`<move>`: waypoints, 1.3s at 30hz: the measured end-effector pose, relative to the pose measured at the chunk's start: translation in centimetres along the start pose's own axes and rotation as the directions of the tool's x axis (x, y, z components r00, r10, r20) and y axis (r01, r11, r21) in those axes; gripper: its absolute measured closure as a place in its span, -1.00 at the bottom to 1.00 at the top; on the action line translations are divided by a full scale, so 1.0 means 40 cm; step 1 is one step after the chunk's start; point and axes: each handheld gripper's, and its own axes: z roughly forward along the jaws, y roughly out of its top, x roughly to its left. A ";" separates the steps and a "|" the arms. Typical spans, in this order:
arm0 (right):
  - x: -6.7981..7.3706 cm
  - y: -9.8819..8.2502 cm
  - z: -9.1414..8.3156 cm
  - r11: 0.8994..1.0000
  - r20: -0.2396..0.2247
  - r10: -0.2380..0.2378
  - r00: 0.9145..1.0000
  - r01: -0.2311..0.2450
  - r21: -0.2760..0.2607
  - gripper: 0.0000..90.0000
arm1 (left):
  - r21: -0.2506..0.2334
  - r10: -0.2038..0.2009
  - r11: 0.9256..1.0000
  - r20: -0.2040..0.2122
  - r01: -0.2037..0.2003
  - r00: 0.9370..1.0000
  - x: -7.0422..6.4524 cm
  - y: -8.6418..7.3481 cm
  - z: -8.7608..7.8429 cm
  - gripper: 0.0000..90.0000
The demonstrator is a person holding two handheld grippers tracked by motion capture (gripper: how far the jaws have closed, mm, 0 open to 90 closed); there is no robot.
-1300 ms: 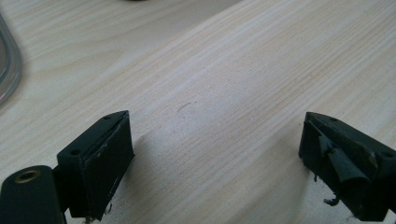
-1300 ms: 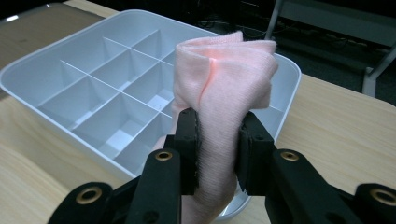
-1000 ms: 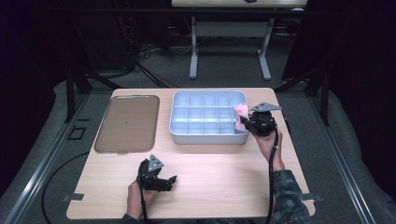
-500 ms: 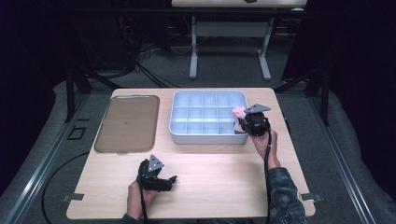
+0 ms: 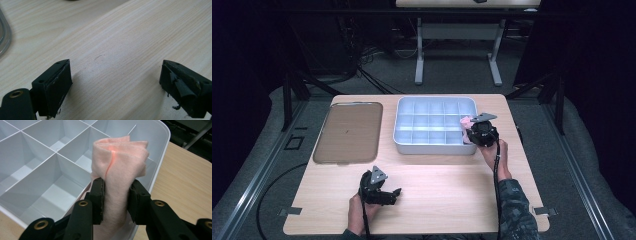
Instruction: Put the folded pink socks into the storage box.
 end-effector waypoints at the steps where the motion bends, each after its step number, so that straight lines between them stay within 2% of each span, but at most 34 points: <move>1: 0.000 -0.001 -0.001 1.000 0.000 0.005 1.000 -0.005 0.000 0.49 | 0.000 0.000 1.000 0.000 0.000 1.000 0.000 0.000 0.000 -0.77; 6: -0.006 -0.004 -0.004 1.000 -0.017 0.012 1.000 -0.011 0.012 0.49 | 0.000 0.000 1.000 0.000 0.000 1.000 0.000 0.000 0.000 -0.77; 14: -0.009 -0.005 -0.010 0.999 -0.043 -0.011 0.999 0.013 0.041 0.50 | 0.000 0.000 1.000 0.000 0.000 1.000 0.000 0.000 0.000 -0.77; 19: -0.009 -0.006 -0.019 0.998 -0.063 0.010 0.998 -0.006 0.065 0.50 | 0.000 0.000 1.000 0.000 0.000 1.000 0.000 0.000 0.000 -0.77; 24: -0.011 -0.005 -0.029 0.997 -0.087 0.024 0.996 -0.018 0.072 0.34 | 0.000 0.000 1.000 0.000 0.000 1.000 0.000 0.000 0.000 -0.77; 28: -0.011 -0.003 -0.035 0.998 -0.080 0.044 0.996 -0.040 0.052 0.24 | 0.000 0.000 1.000 0.000 0.000 1.000 0.000 0.000 0.000 -0.77; 31: -0.015 -0.001 -0.044 0.998 -0.080 0.041 0.996 -0.037 0.047 0.22 | 0.000 0.000 1.000 0.000 0.000 1.000 0.000 0.000 0.000 -0.77; 34: -0.017 -0.002 -0.049 0.999 -0.072 0.047 0.996 -0.045 0.019 0.33 | 0.000 0.000 1.000 -0.001 0.000 1.000 0.000 0.000 0.000 -0.77; 35: -0.018 -0.002 -0.051 0.999 -0.075 0.042 0.996 -0.041 0.016 0.44 | 0.000 0.000 1.000 -0.001 0.000 1.000 0.000 0.000 0.000 -0.77; 39: -0.015 -0.001 -0.050 0.999 -0.073 0.027 0.997 -0.025 0.026 0.62 | 0.000 0.000 1.000 -0.001 0.000 1.000 0.000 0.000 0.000 -0.77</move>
